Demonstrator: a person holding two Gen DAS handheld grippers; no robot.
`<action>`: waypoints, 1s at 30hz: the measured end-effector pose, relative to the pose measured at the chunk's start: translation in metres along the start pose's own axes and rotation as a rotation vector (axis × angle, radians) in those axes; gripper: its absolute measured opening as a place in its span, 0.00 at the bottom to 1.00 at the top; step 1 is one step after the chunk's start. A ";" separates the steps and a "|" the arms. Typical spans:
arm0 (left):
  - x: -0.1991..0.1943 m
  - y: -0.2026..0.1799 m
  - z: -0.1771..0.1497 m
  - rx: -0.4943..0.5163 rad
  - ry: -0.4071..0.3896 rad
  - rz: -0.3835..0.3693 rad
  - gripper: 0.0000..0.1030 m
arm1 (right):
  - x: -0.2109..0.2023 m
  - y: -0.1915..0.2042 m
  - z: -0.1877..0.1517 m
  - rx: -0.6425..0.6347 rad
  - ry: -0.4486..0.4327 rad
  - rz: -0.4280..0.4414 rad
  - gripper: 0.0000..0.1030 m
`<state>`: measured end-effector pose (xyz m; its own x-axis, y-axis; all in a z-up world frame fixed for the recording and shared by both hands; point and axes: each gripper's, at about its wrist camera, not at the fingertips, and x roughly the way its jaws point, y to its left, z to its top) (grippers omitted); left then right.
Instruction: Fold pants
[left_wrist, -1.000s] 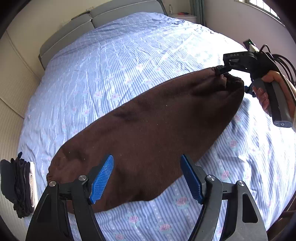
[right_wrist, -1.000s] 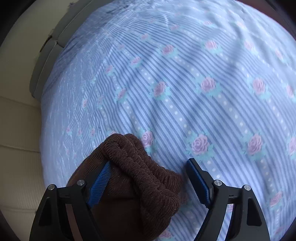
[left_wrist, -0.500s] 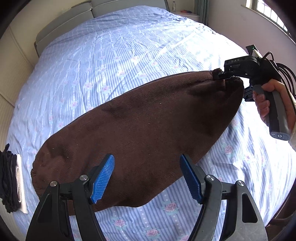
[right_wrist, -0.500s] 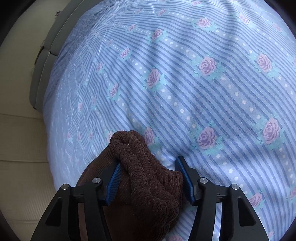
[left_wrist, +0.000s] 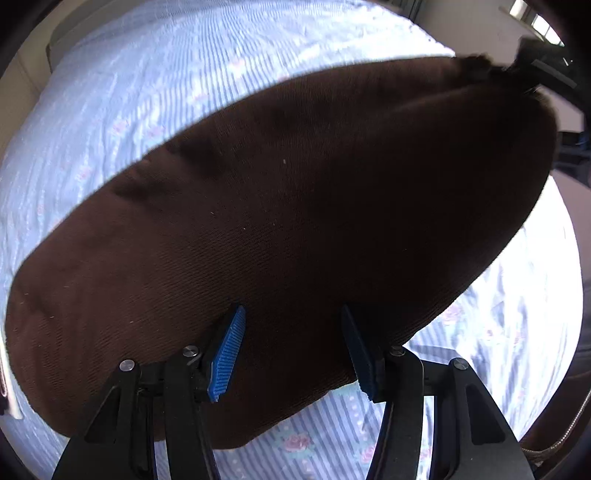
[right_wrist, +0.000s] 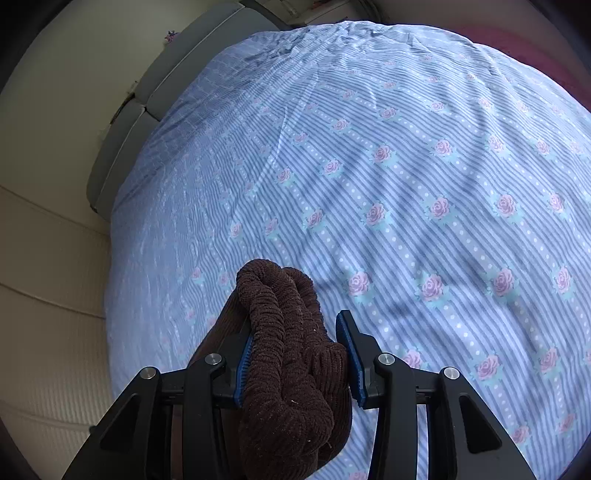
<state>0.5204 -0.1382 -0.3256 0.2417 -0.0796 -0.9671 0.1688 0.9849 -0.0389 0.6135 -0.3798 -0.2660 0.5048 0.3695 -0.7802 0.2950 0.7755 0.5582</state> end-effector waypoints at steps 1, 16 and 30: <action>0.006 -0.001 0.001 0.005 0.010 0.010 0.52 | -0.001 -0.001 0.001 0.010 0.006 0.005 0.41; -0.154 0.119 -0.032 -0.301 -0.185 -0.056 0.57 | -0.041 0.048 -0.019 -0.078 -0.018 -0.054 0.41; -0.243 0.212 -0.156 -0.413 -0.311 0.004 0.57 | -0.071 0.261 -0.118 -0.483 -0.051 0.037 0.41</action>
<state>0.3482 0.1140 -0.1379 0.5246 -0.0561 -0.8495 -0.2085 0.9590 -0.1922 0.5585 -0.1432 -0.0987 0.5505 0.3854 -0.7405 -0.1285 0.9156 0.3810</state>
